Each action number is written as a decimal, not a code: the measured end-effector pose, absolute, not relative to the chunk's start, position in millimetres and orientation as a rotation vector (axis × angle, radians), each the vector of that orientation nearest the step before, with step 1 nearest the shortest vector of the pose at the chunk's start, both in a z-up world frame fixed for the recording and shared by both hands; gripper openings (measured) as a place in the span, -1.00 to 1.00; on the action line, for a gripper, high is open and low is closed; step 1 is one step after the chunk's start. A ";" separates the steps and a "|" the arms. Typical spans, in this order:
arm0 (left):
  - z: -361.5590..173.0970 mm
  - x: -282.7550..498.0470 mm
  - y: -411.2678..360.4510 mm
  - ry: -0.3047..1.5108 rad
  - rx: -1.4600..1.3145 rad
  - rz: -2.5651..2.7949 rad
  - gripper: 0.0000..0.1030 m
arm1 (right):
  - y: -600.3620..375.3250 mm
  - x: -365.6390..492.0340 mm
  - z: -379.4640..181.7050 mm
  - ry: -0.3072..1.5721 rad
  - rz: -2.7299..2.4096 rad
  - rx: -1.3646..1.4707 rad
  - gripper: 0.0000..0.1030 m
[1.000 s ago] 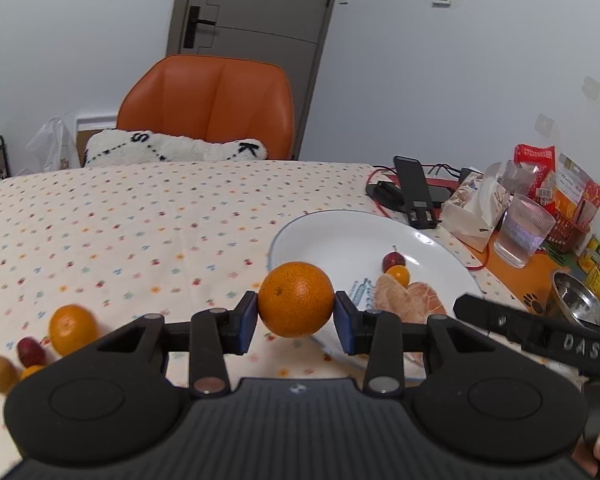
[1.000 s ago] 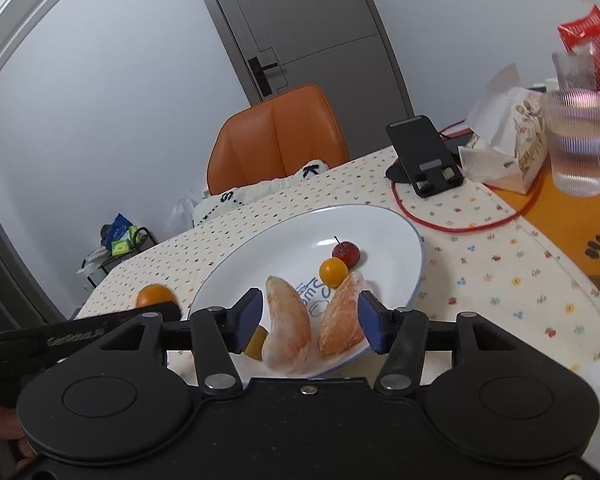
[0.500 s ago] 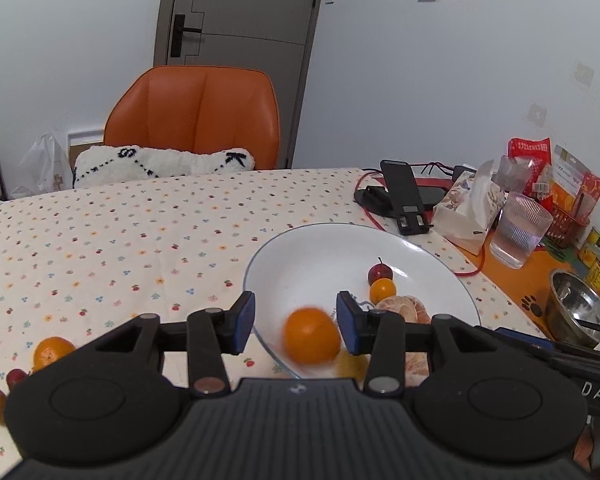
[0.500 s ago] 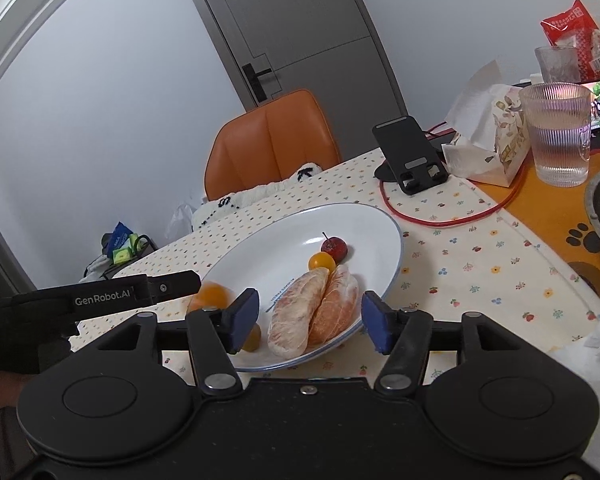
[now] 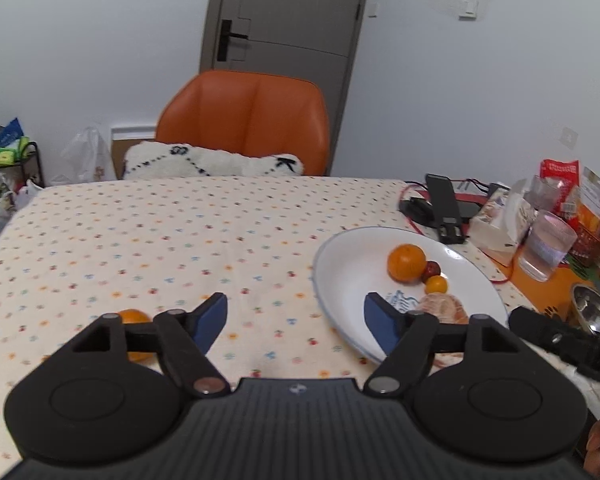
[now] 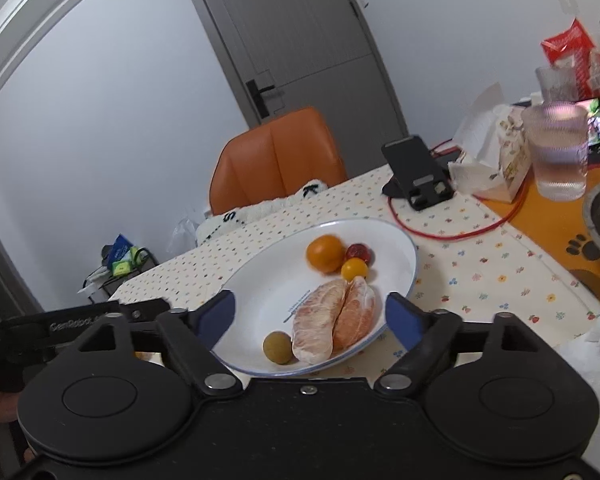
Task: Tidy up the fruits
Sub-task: 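Withdraw both open tools from the plate back toward the fruit row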
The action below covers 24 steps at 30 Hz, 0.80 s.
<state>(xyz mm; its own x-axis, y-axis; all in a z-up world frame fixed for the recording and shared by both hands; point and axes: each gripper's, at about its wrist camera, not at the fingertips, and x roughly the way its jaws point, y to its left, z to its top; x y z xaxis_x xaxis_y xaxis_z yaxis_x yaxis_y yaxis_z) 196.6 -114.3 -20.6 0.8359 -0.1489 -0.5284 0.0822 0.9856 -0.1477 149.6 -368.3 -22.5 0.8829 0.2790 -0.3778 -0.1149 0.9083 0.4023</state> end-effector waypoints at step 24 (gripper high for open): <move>-4.9 143.8 -40.9 0.521 -0.189 -0.017 0.71 | -323.3 128.1 -0.1 0.396 0.259 0.356 1.00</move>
<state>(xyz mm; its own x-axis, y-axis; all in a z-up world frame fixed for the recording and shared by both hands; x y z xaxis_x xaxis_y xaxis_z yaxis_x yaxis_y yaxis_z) 143.8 -40.9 -4.9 0.8678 -0.0645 -0.4927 -0.0314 0.9824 -0.1840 128.1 -323.3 -0.1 0.8913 0.3122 -0.3289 -0.1753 0.9061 0.3851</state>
